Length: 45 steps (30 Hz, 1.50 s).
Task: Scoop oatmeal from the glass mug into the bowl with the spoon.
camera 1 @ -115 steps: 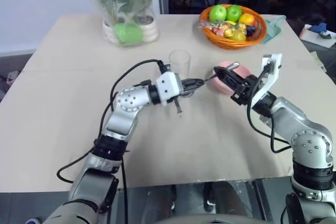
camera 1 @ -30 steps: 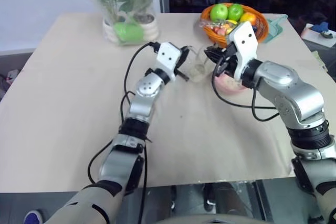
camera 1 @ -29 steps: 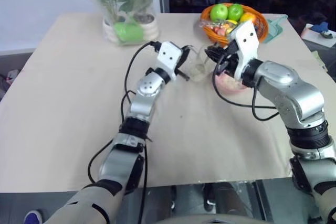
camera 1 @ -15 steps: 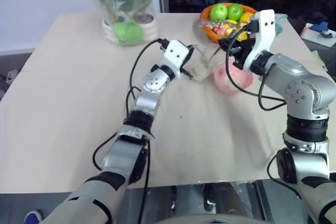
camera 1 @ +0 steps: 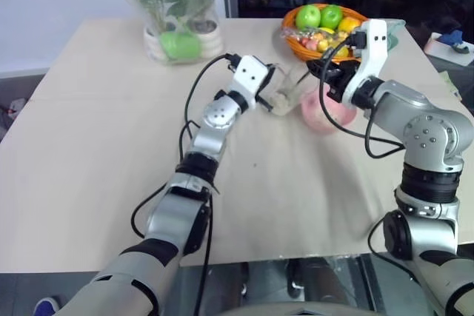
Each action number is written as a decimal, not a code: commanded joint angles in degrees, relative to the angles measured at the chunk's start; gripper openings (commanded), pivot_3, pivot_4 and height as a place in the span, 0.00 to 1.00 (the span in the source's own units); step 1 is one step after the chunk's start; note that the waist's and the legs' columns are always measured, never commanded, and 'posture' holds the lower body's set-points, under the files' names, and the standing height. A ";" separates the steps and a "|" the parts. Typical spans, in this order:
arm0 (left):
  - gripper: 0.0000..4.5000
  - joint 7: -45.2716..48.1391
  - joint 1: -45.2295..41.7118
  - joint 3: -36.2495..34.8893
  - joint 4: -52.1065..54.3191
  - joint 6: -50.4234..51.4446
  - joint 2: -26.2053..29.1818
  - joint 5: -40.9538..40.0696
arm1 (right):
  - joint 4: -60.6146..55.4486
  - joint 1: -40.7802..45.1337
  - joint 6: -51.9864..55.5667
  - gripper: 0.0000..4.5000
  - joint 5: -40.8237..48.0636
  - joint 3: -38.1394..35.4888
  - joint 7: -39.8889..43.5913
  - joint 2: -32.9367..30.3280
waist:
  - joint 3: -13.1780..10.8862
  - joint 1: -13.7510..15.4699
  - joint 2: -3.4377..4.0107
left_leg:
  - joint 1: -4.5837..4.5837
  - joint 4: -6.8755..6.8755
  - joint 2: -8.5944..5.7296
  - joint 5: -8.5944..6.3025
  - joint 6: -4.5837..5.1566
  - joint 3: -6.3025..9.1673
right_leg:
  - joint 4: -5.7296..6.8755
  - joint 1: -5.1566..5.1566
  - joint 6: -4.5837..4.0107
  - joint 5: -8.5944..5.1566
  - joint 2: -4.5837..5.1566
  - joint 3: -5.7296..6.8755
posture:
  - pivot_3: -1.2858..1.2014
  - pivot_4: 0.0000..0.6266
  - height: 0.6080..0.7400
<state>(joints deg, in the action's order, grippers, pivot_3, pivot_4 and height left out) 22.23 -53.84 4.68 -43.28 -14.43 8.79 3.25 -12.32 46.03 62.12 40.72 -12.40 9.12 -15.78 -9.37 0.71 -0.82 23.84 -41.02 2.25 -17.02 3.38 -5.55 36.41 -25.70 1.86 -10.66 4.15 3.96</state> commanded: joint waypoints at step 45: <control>0.01 -4.36 -13.57 4.64 -12.56 3.55 0.65 9.42 | 8.91 0.69 -6.47 0.00 35.87 -27.68 -37.07 3.68 | -0.02 -0.15 0.04 | -0.06 0.64 -0.01 0.01 -0.02 -0.12 | -0.15 -0.06 0.01 0.00 0.00 -0.03 | 0.52 0.24 1.00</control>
<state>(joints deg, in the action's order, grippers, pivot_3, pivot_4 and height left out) 18.35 -65.41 9.18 -56.82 -10.08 9.29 12.29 -1.45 46.56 57.48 74.78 -39.89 -27.72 -10.93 -9.38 0.57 -0.79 23.78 -40.36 2.24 -17.00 3.36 -5.67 36.24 -25.76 1.87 -10.66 4.15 3.92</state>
